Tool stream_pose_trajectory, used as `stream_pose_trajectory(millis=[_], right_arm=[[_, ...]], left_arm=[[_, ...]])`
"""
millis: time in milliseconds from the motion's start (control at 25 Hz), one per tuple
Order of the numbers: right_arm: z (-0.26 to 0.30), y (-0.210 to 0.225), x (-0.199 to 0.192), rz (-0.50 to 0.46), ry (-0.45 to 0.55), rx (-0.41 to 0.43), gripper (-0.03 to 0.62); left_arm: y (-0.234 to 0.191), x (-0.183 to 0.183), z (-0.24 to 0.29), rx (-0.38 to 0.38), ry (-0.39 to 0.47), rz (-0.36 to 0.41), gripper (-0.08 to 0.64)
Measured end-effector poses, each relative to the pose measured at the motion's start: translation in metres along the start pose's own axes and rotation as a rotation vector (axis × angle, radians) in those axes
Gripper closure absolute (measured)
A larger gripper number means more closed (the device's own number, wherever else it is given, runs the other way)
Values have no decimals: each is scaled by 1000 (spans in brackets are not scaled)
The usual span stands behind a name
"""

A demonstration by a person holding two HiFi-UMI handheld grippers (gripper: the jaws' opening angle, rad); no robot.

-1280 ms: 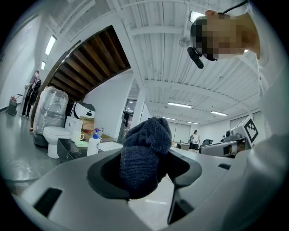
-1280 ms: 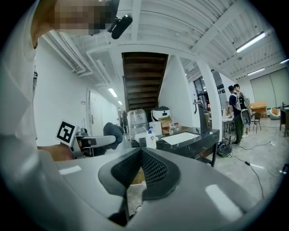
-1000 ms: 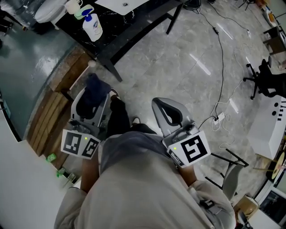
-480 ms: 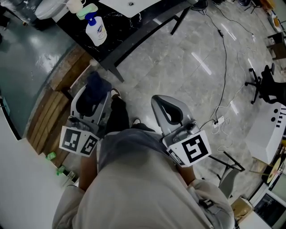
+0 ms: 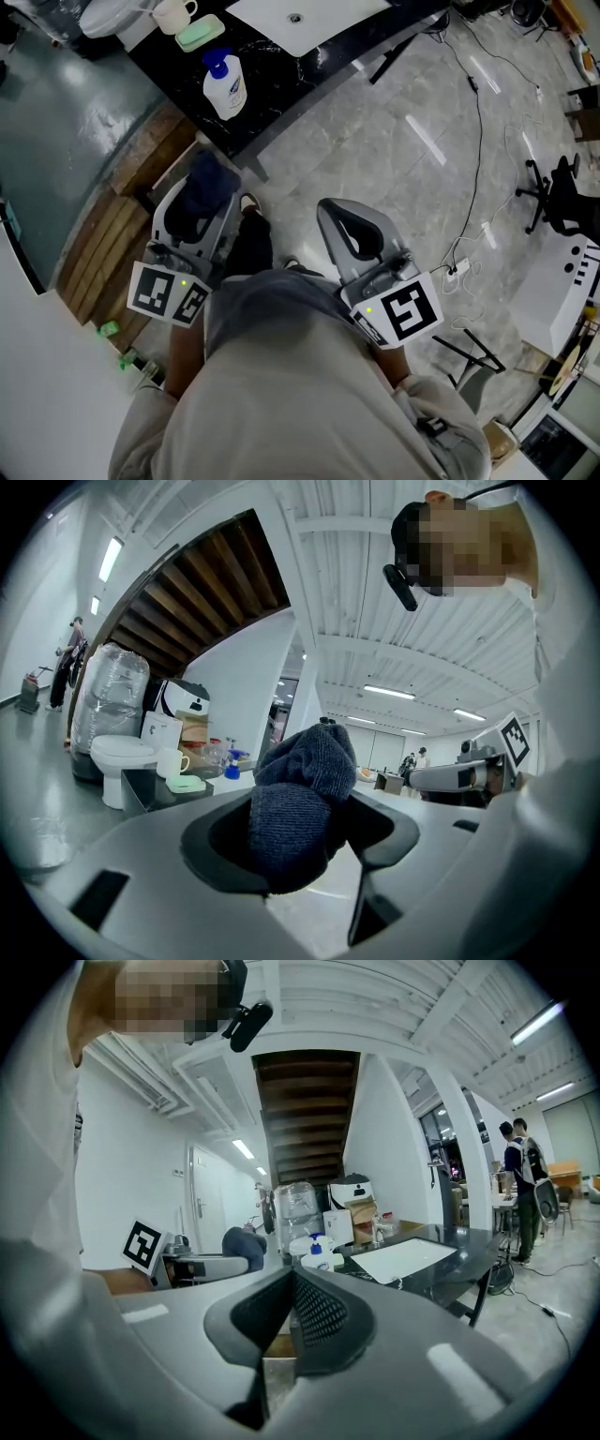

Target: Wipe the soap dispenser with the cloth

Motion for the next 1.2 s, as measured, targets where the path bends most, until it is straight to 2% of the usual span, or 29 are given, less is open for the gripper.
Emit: stream_pose_trajectory(millis=[760,1200], right_arm=[[151,0,48,-33,0,55,591],[195,-6,62,-72,-9,36,591]], left_arm=[[-127,46,33,0,27,-7,313],[-174,61,48,-53,71,-12,313]])
Point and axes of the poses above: the fingertips, and each gripper's own axes: z forward along the fingers, y to its right, x out of its top, the point moved 8 cm from there along -z, backward along the fingers, and after that the axes turned 6 degrees about -x, right-handed, at the moved point
